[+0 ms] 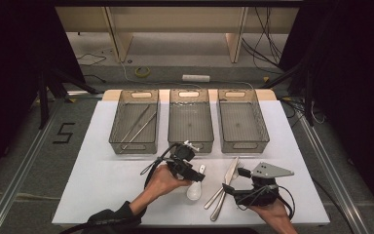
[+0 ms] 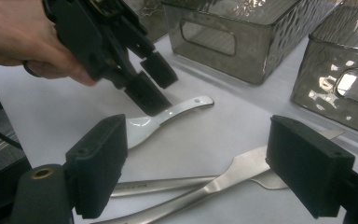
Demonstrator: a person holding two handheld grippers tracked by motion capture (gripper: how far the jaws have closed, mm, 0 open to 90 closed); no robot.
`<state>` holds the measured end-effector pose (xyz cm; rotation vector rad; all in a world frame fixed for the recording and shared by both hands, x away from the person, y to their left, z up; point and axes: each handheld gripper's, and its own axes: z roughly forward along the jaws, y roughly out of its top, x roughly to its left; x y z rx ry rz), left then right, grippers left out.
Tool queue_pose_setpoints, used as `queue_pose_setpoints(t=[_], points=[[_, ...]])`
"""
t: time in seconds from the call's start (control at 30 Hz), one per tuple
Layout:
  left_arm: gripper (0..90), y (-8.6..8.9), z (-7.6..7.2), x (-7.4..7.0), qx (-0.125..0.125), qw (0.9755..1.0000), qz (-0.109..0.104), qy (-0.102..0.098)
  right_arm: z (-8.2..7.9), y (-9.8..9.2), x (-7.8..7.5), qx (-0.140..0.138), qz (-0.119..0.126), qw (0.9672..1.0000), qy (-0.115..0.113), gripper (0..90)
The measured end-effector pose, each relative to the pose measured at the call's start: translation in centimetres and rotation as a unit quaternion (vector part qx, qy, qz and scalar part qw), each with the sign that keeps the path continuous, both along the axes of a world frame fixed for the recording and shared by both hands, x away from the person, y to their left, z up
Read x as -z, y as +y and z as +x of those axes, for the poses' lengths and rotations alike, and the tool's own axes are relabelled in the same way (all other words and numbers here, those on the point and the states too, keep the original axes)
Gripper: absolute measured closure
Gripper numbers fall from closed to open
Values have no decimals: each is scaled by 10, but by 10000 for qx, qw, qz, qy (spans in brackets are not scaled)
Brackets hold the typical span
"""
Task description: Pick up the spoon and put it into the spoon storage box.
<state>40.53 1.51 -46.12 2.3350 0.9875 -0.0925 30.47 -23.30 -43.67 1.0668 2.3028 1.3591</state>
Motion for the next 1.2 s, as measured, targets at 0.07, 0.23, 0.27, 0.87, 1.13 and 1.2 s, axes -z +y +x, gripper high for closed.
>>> queue_pose_setpoints(t=[0.07,0.23,0.27,0.87,1.13,1.2], points=[[368,-2,-1,1,-4,10000,5,-13,0,0,0,-17,-10,10000,-8,213],[418,-3,1,0,74,9999,83,-15,0,1,0,-21,-12,10000,-7,213],[429,-3,2,1,85,9999,102,-18,0,1,0,-16,-7,10000,-4,213],[677,-24,-6,7,473,9974,485,-225,0,1,0,-20,-33,10000,2,217],[825,-22,-4,9,546,9982,199,148,0,1,0,-35,-46,10000,-5,218],[844,-26,-7,9,567,9981,214,93,0,1,0,-34,-39,10000,-4,218]])
